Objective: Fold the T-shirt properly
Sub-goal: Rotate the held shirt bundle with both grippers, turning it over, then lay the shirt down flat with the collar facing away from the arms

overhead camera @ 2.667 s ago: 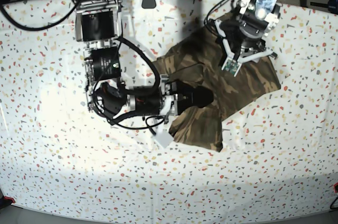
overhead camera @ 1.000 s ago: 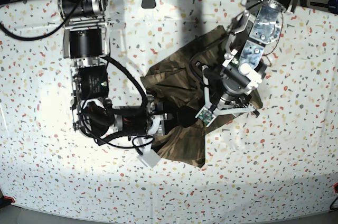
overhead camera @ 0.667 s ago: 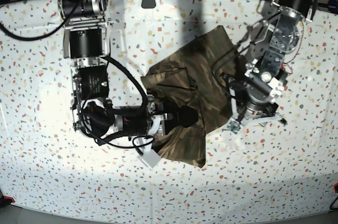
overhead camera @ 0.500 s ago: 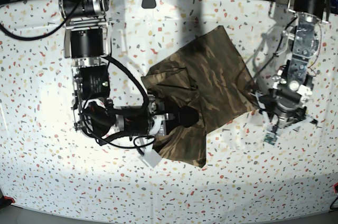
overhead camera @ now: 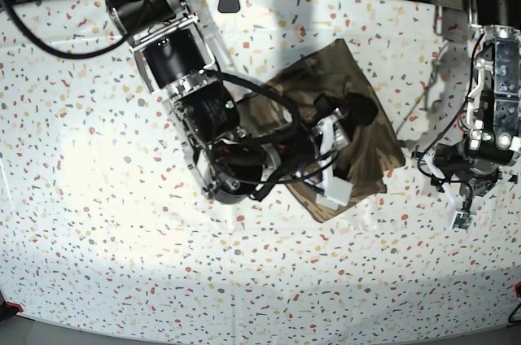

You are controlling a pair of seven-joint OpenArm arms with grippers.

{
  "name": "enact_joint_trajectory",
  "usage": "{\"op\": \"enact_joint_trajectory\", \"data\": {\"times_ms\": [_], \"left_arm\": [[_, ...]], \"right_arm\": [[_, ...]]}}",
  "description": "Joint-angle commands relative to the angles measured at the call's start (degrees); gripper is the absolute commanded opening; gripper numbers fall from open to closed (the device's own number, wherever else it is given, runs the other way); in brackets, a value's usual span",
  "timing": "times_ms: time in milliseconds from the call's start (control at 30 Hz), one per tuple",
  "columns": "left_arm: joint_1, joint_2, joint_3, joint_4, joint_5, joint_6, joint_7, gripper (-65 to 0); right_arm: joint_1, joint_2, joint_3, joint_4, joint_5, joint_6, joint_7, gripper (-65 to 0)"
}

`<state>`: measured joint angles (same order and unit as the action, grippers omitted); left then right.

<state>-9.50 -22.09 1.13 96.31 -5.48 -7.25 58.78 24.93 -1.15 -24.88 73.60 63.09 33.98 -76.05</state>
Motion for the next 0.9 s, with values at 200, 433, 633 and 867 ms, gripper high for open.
{"op": "enact_joint_trajectory", "data": {"times_ms": [200,433,633,867], "left_arm": [[-1.11,-0.79,-0.33,0.90,0.28,0.39,-0.46,-41.1],[-1.14,-0.81,-0.33,0.90,0.52,0.39,-0.42,-41.1],[-1.14,-0.79,-0.33,1.86,-1.46,0.46,-3.26,-41.1],[6.29,1.09,-0.22,17.84,-15.96,-2.95,1.46,-41.2]], "right_arm": [[1.77,-0.81,-7.69,1.03,5.22,1.88,0.63,-34.3],[4.90,-1.09,1.70,1.03,5.25,5.81,1.01,-34.3],[10.01,-1.11,15.87,1.03,-4.66,6.02,6.82,-34.3],[12.52,-2.99,16.81,-0.28,-31.10,6.02,24.00,-34.4]]}}
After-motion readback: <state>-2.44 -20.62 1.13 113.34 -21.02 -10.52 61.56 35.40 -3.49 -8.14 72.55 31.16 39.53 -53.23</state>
